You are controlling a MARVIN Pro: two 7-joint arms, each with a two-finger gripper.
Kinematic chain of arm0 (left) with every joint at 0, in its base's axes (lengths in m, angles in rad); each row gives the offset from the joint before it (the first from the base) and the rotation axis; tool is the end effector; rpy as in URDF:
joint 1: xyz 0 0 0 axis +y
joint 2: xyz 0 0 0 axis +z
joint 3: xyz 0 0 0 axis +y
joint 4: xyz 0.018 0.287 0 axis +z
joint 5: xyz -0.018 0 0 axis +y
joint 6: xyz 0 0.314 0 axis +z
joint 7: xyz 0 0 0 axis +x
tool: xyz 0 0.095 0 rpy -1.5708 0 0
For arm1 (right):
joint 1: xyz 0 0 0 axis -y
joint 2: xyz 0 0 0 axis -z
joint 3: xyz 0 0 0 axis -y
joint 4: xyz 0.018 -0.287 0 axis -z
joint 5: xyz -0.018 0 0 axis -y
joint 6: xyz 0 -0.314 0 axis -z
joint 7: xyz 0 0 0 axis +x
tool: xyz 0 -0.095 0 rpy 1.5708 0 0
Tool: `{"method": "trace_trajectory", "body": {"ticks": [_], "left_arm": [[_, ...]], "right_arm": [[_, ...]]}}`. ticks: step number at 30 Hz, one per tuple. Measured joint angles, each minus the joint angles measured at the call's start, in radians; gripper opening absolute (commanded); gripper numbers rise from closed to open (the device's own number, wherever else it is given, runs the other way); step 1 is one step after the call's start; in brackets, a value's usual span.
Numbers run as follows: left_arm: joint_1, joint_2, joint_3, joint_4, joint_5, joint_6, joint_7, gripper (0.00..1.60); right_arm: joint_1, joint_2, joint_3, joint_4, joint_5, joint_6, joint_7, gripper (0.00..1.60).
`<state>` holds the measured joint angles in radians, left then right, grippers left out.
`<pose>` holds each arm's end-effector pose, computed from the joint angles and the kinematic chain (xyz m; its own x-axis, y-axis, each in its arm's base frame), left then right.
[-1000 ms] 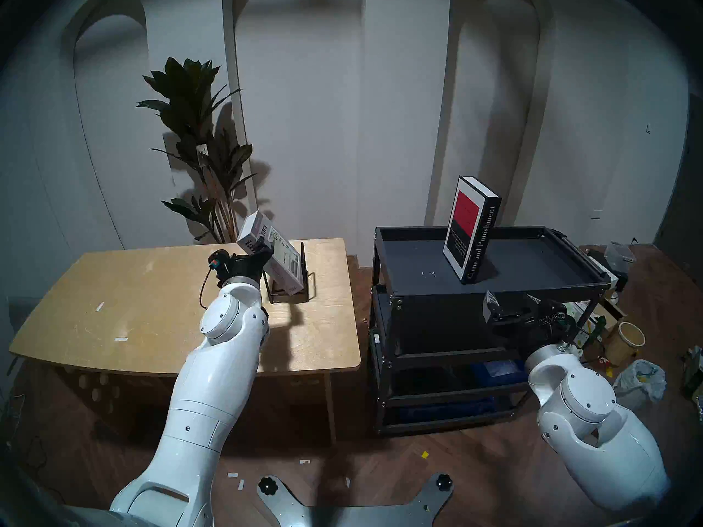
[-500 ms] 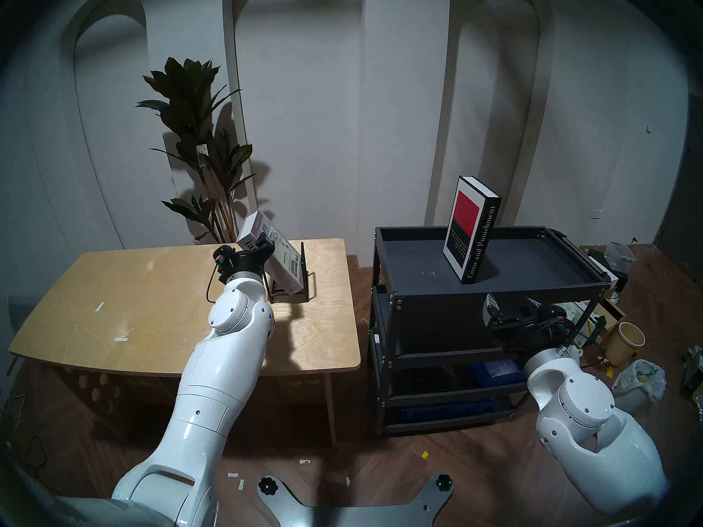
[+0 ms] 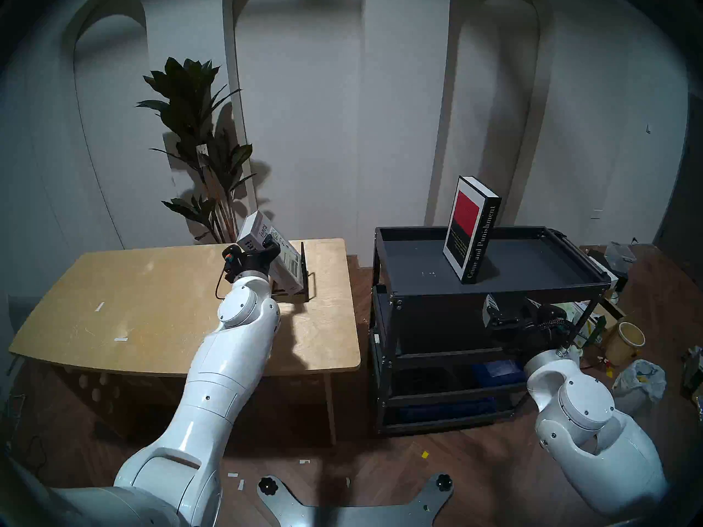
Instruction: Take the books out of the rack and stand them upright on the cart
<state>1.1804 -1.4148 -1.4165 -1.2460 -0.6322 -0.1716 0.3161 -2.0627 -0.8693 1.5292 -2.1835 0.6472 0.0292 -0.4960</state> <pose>0.5295 0.0405 -0.2540 -0.1702 0.4289 0.8872 0.2057 -0.8650 0.4576 0.2983 -0.0773 -0.2299 0.0697 -0.0419 0.9967 -0.0883 -0.9955 -0.0357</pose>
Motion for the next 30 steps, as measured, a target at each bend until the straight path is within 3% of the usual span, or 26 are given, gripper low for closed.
{"method": "trace_trajectory", "body": {"ticks": [16,18,20,23,24,25,26,28,30], "left_arm": [[-0.062,-0.004,-0.013,0.053,0.003,-0.014,-0.021,1.60],[-0.071,-0.001,-0.017,0.059,0.002,-0.013,-0.028,1.46],[-0.075,0.000,-0.019,0.063,0.001,-0.013,-0.031,1.42],[-0.082,0.001,-0.022,0.073,-0.001,-0.013,-0.038,1.02],[-0.083,0.001,-0.022,0.074,-0.002,-0.013,-0.039,1.02],[-0.083,0.001,-0.023,0.075,-0.002,-0.013,-0.040,0.78],[-0.085,0.002,-0.023,0.077,-0.003,-0.013,-0.042,0.70],[-0.086,0.002,-0.025,0.078,-0.008,-0.012,-0.046,0.00],[-0.086,0.002,-0.026,0.078,-0.012,-0.011,-0.048,0.00]], "right_arm": [[-0.022,-0.005,0.003,-0.007,-0.003,-0.002,-0.015,1.60],[-0.027,-0.006,0.004,-0.011,-0.004,-0.004,-0.017,1.60],[-0.030,-0.006,0.005,-0.013,-0.004,-0.005,-0.018,1.60],[-0.036,-0.007,0.007,-0.017,-0.006,-0.010,-0.021,1.60],[-0.037,-0.008,0.007,-0.018,-0.007,-0.011,-0.021,1.60],[-0.038,-0.008,0.007,-0.018,-0.007,-0.011,-0.022,1.60],[-0.040,-0.008,0.008,-0.020,-0.007,-0.012,-0.023,1.60],[-0.046,-0.009,0.009,-0.023,-0.009,-0.016,-0.024,1.60],[-0.050,-0.009,0.010,-0.025,-0.010,-0.018,-0.025,1.60]]}}
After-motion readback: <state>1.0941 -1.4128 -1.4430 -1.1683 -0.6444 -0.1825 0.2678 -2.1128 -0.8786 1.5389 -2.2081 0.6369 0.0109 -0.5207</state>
